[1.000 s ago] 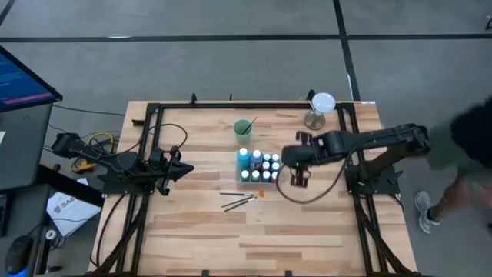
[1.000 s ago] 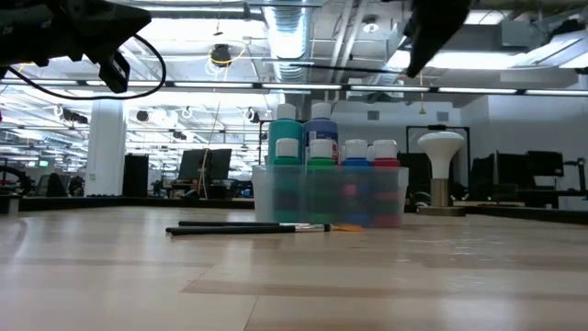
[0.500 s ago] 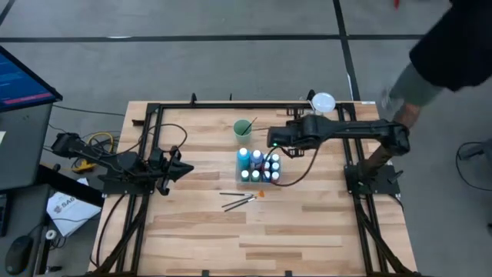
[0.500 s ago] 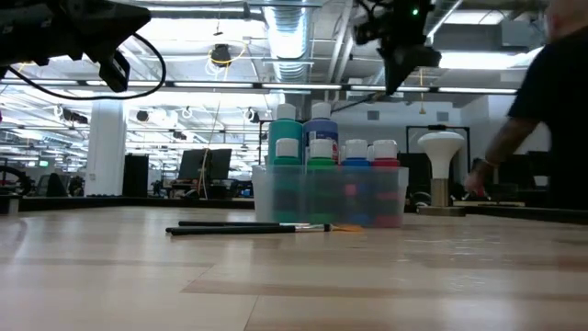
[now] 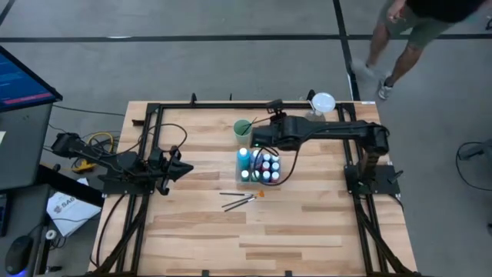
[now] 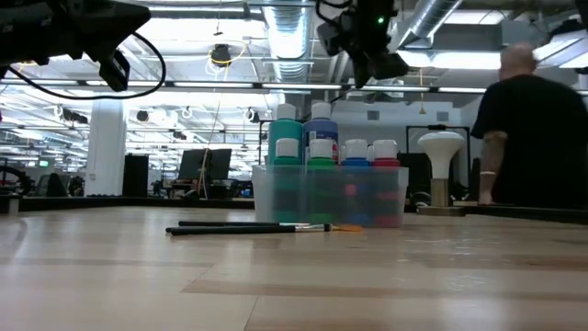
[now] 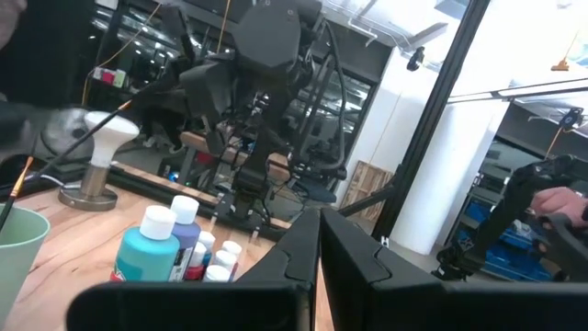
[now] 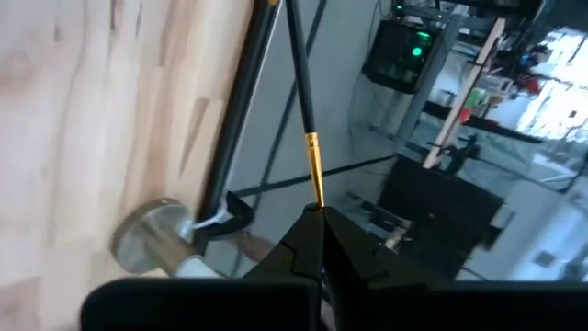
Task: Pick & Place Paint Supplies
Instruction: Put the black brush into the green cup
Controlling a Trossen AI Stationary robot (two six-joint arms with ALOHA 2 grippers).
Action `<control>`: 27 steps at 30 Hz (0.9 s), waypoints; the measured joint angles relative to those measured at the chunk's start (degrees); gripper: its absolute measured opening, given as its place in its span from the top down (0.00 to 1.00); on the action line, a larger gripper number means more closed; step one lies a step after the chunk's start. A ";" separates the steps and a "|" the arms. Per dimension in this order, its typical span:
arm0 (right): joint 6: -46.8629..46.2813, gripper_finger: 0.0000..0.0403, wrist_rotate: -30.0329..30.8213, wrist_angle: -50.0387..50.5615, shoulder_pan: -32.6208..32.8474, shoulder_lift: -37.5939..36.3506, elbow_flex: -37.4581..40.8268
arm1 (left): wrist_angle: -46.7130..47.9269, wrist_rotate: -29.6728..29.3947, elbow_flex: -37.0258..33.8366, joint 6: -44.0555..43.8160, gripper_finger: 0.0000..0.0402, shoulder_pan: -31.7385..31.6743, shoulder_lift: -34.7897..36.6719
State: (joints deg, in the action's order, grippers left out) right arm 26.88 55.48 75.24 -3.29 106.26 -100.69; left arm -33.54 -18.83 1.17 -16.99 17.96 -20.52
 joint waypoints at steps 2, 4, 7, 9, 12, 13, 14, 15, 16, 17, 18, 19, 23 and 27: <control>2.25 1.00 1.09 -0.02 -0.33 1.27 -0.61 | -0.02 -0.02 0.00 0.00 0.98 -0.02 0.01; 4.51 1.00 1.74 -0.11 -0.61 2.40 -1.08 | -0.02 0.00 0.00 0.02 0.98 0.00 -0.01; 7.01 1.00 2.03 -0.50 -0.94 3.85 -1.13 | -0.02 0.00 0.00 0.00 0.98 0.00 0.00; 7.89 1.00 2.10 -1.09 -1.07 4.76 -1.12 | -0.02 0.00 0.00 0.00 0.98 0.00 -0.01; 8.57 1.00 1.98 -1.79 -1.36 4.81 -1.08 | -0.02 0.00 0.00 0.01 0.98 0.00 0.00; 9.04 1.00 1.96 -2.70 -1.43 5.06 -1.17 | -0.02 0.00 0.00 0.00 0.98 -0.01 0.00; 9.47 1.00 1.95 -3.37 -1.46 5.34 -1.22 | -0.02 0.00 0.00 0.00 0.98 -0.01 0.01; 9.70 1.00 1.80 -3.39 -1.62 5.59 -1.10 | -0.02 0.00 0.00 0.01 0.98 -0.01 0.01; 9.80 1.00 1.58 -3.29 -1.81 5.68 -0.99 | -0.02 0.00 0.00 0.02 0.98 0.00 -0.01; 9.79 1.00 1.55 -3.32 -1.92 5.66 -1.00 | -0.02 0.00 0.00 0.01 0.98 -0.02 0.01; 9.79 1.00 1.60 -3.30 -2.15 5.54 -1.09 | -0.02 0.00 0.00 0.02 0.98 0.00 -0.01; 9.79 1.00 1.60 -3.33 -2.19 5.46 -1.13 | -0.02 0.00 0.00 0.01 0.98 0.00 -0.01; 12.02 1.00 1.59 -3.99 -2.21 5.53 -1.13 | -0.02 0.00 0.00 0.02 0.98 0.00 0.00; 14.46 0.99 1.48 -4.84 -2.21 5.53 -1.13 | -0.02 0.00 0.00 0.02 0.98 -0.02 0.01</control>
State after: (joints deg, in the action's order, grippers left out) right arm 41.34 56.96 70.40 -5.50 111.79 -101.82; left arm -33.56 -18.83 1.17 -16.97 17.94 -20.51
